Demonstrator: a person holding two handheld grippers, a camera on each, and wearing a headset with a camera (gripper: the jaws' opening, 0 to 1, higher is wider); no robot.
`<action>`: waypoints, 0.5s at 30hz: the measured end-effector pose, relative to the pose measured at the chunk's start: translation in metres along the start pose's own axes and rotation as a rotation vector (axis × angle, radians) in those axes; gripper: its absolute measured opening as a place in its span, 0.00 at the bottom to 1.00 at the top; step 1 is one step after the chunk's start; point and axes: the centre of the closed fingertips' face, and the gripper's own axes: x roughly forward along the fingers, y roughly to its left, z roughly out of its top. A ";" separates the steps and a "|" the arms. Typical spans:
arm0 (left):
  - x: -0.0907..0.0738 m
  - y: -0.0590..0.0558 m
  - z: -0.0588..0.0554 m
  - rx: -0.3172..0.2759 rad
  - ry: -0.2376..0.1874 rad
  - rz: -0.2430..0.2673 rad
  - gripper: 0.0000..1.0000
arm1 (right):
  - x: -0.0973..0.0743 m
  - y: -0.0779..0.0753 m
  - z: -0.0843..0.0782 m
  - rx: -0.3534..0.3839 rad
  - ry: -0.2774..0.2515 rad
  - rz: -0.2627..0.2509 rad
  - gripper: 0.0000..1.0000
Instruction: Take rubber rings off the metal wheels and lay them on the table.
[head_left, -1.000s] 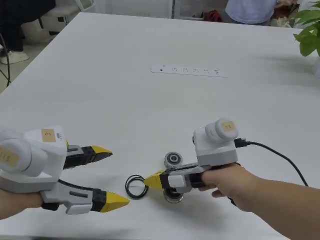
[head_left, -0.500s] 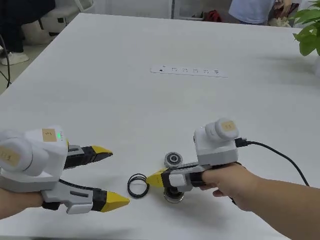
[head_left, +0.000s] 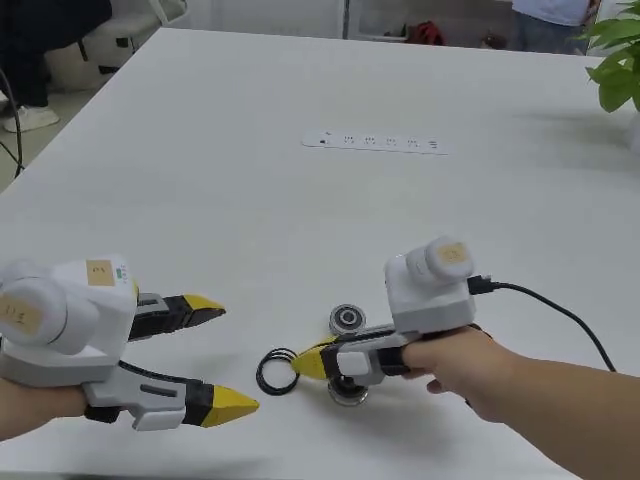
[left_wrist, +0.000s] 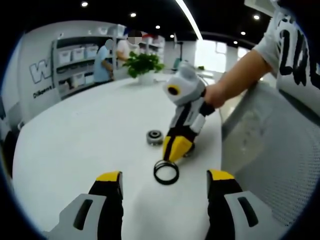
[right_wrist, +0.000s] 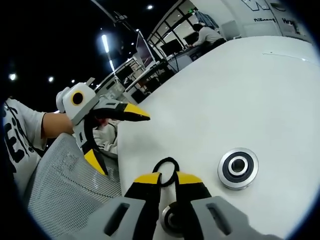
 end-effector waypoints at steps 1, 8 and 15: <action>0.000 0.000 0.000 -0.001 0.000 0.000 0.69 | 0.000 0.000 0.000 -0.008 0.003 -0.001 0.09; 0.000 0.000 0.001 0.003 0.000 -0.001 0.69 | -0.002 0.003 0.000 -0.061 0.011 -0.003 0.18; -0.001 0.001 0.007 -0.002 -0.014 0.003 0.69 | -0.012 0.008 0.011 -0.088 -0.023 0.004 0.26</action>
